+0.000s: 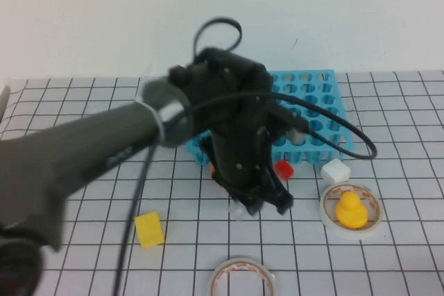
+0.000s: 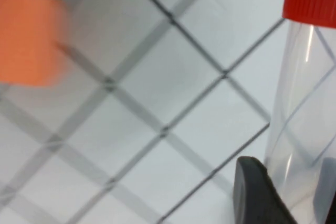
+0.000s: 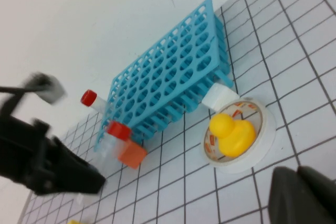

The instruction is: Place the test tubes

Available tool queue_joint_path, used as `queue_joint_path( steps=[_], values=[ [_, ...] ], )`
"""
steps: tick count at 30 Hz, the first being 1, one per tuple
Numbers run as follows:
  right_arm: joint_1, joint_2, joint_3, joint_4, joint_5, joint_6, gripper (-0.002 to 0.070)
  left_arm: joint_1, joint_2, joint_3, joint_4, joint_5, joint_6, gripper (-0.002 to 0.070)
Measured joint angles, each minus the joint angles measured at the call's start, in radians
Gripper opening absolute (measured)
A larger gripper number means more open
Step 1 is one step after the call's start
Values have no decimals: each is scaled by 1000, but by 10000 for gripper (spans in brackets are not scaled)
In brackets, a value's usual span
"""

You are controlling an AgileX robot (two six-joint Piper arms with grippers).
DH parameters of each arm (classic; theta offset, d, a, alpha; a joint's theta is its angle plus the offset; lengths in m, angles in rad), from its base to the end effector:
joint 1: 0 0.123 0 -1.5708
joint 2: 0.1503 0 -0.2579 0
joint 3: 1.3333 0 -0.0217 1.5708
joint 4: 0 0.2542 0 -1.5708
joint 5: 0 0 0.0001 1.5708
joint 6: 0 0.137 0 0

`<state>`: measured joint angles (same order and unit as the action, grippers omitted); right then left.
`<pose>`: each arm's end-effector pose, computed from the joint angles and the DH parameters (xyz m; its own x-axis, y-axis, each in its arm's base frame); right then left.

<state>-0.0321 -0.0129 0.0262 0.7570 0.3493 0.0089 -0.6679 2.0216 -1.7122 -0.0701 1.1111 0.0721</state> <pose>0.1283 0.0282 0.1742 -0.2703 0.6607 -0.7003 -0.0249 0.7223 0.6911 0.3329 -0.2736 0.1680 -0.7365 0.6330 -0.2385 0.6605 0.7491 -0.0513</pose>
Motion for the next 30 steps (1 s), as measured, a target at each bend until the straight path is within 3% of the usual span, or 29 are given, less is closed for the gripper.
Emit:
queue_joint_path(
  steps=[5, 14, 18, 23, 30],
  values=[
    [0, 0, 0, 77, 41, -91, -1, 0, -155, 118, 100, -80, 15, 216],
    [0, 27, -53, 379, 110, -558, -1, 0, -540, 612, 106, -539, -28, 216],
    [0, 155, -129, 471, 148, -756, -1, 0, -656, 805, 106, -723, -106, 216],
    [0, 381, -227, 702, 263, -1140, -1, 0, -754, 1002, 106, -940, -209, 216],
    [0, 759, -374, 868, 564, -1508, -1, 0, -808, 1198, 106, -1440, -264, 216]
  ],
)
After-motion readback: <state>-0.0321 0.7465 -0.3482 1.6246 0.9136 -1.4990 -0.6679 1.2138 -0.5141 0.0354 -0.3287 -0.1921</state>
